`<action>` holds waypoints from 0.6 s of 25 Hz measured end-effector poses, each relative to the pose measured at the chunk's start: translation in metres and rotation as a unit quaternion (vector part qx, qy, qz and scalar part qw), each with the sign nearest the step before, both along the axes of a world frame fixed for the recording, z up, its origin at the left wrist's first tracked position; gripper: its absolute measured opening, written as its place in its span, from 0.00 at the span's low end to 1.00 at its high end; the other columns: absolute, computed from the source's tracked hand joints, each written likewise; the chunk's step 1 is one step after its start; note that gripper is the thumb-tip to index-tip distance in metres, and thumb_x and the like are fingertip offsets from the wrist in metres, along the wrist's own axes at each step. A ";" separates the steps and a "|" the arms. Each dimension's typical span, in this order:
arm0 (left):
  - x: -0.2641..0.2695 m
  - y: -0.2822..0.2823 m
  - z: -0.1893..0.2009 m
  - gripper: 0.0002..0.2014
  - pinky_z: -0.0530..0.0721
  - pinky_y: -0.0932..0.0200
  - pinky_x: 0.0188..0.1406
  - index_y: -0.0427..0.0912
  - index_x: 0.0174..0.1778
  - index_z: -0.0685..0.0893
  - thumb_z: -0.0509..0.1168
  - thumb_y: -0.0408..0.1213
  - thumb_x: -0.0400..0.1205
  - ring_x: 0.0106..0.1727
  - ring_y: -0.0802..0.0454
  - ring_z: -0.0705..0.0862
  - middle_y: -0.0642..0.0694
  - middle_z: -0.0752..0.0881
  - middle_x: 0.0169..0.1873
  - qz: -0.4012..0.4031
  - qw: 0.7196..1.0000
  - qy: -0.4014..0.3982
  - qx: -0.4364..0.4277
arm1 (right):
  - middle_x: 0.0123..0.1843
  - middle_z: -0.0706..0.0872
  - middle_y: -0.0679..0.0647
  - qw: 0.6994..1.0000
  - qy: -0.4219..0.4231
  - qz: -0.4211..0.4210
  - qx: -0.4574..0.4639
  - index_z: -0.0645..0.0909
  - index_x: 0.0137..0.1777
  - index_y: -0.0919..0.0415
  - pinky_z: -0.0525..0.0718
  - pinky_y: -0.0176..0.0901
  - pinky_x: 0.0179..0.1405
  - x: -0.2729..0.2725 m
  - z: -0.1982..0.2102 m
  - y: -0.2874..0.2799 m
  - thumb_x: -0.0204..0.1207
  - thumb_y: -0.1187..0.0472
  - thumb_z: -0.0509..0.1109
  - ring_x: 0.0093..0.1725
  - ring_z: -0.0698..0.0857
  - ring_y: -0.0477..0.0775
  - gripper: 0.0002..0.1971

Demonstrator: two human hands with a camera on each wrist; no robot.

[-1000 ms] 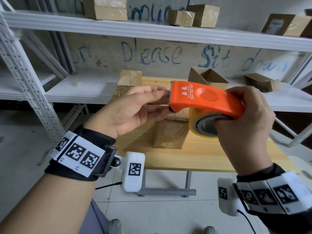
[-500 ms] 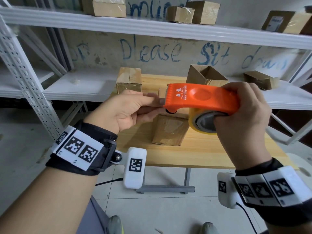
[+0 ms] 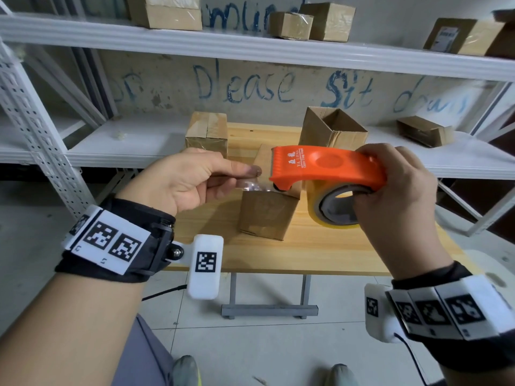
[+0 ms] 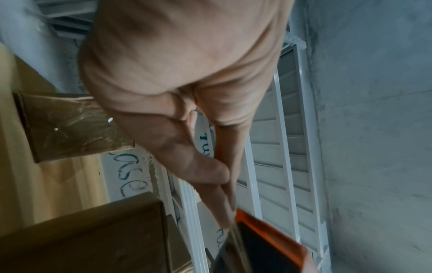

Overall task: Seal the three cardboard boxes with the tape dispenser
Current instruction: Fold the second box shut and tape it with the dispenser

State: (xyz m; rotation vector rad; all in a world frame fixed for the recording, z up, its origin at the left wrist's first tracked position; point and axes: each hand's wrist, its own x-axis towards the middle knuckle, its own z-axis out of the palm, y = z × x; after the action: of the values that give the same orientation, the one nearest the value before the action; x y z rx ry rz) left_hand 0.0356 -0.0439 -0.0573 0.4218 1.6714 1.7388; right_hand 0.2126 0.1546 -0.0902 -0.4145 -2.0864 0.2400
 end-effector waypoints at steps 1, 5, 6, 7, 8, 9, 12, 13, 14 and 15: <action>-0.003 -0.004 0.002 0.02 0.83 0.73 0.22 0.36 0.27 0.89 0.76 0.27 0.62 0.36 0.54 0.92 0.39 0.94 0.40 0.010 1.000 0.001 -0.001 | 0.43 0.83 0.62 1.000 -0.001 -0.009 0.002 0.85 0.53 0.67 0.67 0.37 0.38 0.003 0.001 0.003 0.51 0.81 0.67 0.38 0.77 0.57 0.27; -0.011 -0.020 0.003 0.11 0.83 0.75 0.22 0.29 0.42 0.89 0.75 0.28 0.65 0.33 0.57 0.92 0.39 0.94 0.41 0.017 1.000 0.003 -0.015 | 0.42 0.83 0.62 0.999 -0.022 -0.043 0.011 0.85 0.52 0.68 0.68 0.42 0.37 0.017 -0.001 0.009 0.50 0.81 0.69 0.37 0.79 0.63 0.27; -0.011 -0.021 0.001 0.13 0.83 0.75 0.23 0.29 0.45 0.88 0.75 0.29 0.66 0.33 0.57 0.93 0.39 0.94 0.41 0.016 1.000 -0.004 -0.010 | 0.41 0.83 0.62 0.998 -0.027 -0.046 0.011 0.85 0.52 0.68 0.68 0.43 0.37 0.019 -0.003 0.008 0.50 0.81 0.69 0.37 0.79 0.63 0.26; -0.010 -0.021 0.001 0.13 0.84 0.74 0.23 0.30 0.46 0.88 0.75 0.30 0.66 0.32 0.56 0.93 0.39 0.94 0.42 0.017 1.000 -0.010 -0.005 | 0.41 0.83 0.62 0.998 -0.028 -0.046 0.008 0.85 0.51 0.68 0.69 0.44 0.36 0.020 -0.004 0.007 0.50 0.81 0.68 0.37 0.79 0.63 0.26; -0.009 -0.021 0.001 0.13 0.84 0.74 0.23 0.31 0.45 0.88 0.75 0.31 0.66 0.32 0.56 0.93 0.38 0.94 0.43 0.019 1.000 -0.008 -0.001 | 0.41 0.83 0.62 0.999 -0.026 -0.046 0.005 0.84 0.51 0.68 0.69 0.46 0.37 0.021 -0.005 0.005 0.50 0.81 0.68 0.37 0.78 0.64 0.26; -0.009 -0.019 0.001 0.13 0.83 0.74 0.23 0.31 0.44 0.86 0.76 0.32 0.66 0.32 0.56 0.93 0.37 0.94 0.43 0.020 1.000 0.001 -0.002 | 0.41 0.83 0.62 0.999 -0.024 -0.047 0.002 0.84 0.51 0.68 0.70 0.47 0.37 0.021 -0.007 0.005 0.50 0.81 0.68 0.37 0.78 0.63 0.25; -0.010 -0.018 0.001 0.15 0.82 0.73 0.20 0.36 0.39 0.78 0.77 0.29 0.63 0.32 0.54 0.93 0.36 0.94 0.42 0.039 0.999 0.016 -0.010 | 0.41 0.83 0.62 0.998 -0.031 -0.048 0.002 0.83 0.51 0.68 0.72 0.49 0.39 0.024 -0.010 0.006 0.51 0.81 0.68 0.38 0.78 0.63 0.25; -0.012 -0.019 0.000 0.15 0.82 0.73 0.20 0.37 0.38 0.77 0.77 0.28 0.63 0.32 0.54 0.93 0.35 0.94 0.42 0.049 0.998 0.024 -0.015 | 0.41 0.83 0.62 0.998 -0.034 -0.050 0.001 0.84 0.52 0.68 0.73 0.49 0.39 0.025 -0.011 0.008 0.51 0.81 0.68 0.38 0.78 0.64 0.25; -0.014 -0.020 0.000 0.14 0.82 0.74 0.20 0.36 0.37 0.79 0.77 0.28 0.62 0.31 0.54 0.93 0.35 0.94 0.41 0.062 0.997 0.033 -0.025 | 0.41 0.83 0.63 0.998 -0.037 -0.054 0.004 0.84 0.52 0.68 0.75 0.50 0.38 0.027 -0.011 0.012 0.51 0.81 0.68 0.38 0.79 0.65 0.25; -0.016 -0.021 0.000 0.12 0.82 0.74 0.20 0.34 0.36 0.83 0.78 0.28 0.62 0.31 0.54 0.93 0.34 0.94 0.41 0.072 0.996 0.041 -0.036 | 0.40 0.83 0.64 0.997 -0.038 -0.059 0.011 0.85 0.52 0.69 0.76 0.51 0.38 0.029 -0.010 0.015 0.51 0.81 0.68 0.37 0.79 0.66 0.26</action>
State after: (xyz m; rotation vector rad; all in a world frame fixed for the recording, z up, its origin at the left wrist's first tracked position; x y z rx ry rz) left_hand 0.0196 -0.0654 -0.0575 0.3518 1.8576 1.7774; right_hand 0.2414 0.1697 -0.0998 -0.5400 -2.1285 0.1323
